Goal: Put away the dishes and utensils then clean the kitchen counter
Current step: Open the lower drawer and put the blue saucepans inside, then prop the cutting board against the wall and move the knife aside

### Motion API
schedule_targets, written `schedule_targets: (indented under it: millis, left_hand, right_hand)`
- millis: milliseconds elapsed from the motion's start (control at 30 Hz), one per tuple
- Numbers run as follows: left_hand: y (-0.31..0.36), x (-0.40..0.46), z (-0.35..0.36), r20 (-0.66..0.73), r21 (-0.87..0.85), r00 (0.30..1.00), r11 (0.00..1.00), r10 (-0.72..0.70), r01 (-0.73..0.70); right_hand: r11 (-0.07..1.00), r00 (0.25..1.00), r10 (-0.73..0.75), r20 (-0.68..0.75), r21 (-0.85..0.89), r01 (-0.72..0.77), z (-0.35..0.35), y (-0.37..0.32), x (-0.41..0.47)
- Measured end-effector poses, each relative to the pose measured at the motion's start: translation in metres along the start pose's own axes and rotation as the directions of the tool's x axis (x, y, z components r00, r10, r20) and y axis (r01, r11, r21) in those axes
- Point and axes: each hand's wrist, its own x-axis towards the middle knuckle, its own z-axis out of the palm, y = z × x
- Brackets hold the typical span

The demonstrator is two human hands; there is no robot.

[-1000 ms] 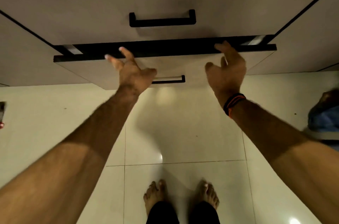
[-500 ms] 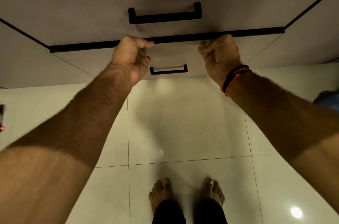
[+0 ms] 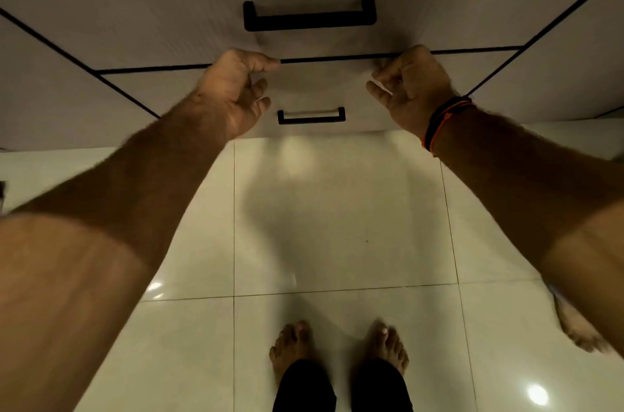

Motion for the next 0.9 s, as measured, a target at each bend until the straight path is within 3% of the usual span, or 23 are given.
schedule_targets:
  millis: [67, 133, 200, 400, 500, 667, 900]
  left_hand:
    - [0.003, -0.001, -0.008, -0.002, 0.138, 1.0, 0.99, -0.007, 0.007]
    - [0.003, -0.009, -0.016, -0.04, 0.358, 0.999, 0.933, 0.001, 0.013]
    - [0.005, -0.026, -0.019, -0.081, 0.505, 0.996, 0.863, 0.045, 0.003]
    - [0.053, -0.146, -0.018, -0.025, 0.629, 0.99, 0.772, 0.136, -0.09]
    - [0.098, -0.222, -0.027, -0.107, 0.589, 0.979, 0.804, 0.174, -0.079]
    - [0.166, -0.343, -0.038, -0.183, 0.566, 0.962, 0.822, 0.201, -0.064]
    - [0.252, -0.429, -0.066, -0.324, 0.43, 0.9, 0.893, 0.292, -0.135]
  right_hand:
    - [0.971, 0.998, -0.002, 0.069, -0.24, 0.019, -0.007, -0.002, -0.001]
    - [0.846, 0.991, 0.005, 0.134, -0.529, 0.067, -0.011, -0.003, -0.012]
    - [0.761, 0.988, -0.027, 0.15, -0.638, 0.117, -0.013, -0.005, -0.026]
    - [0.613, 0.963, -0.073, 0.261, -0.749, 0.249, -0.002, -0.042, -0.135]
    - [0.589, 0.954, -0.11, 0.277, -0.755, 0.288, 0.015, -0.08, -0.204]
    - [0.472, 0.89, -0.086, 0.447, -0.769, 0.432, 0.064, -0.159, -0.314]
    - [0.429, 0.812, -0.149, 0.564, -0.703, 0.567, 0.14, -0.241, -0.383]
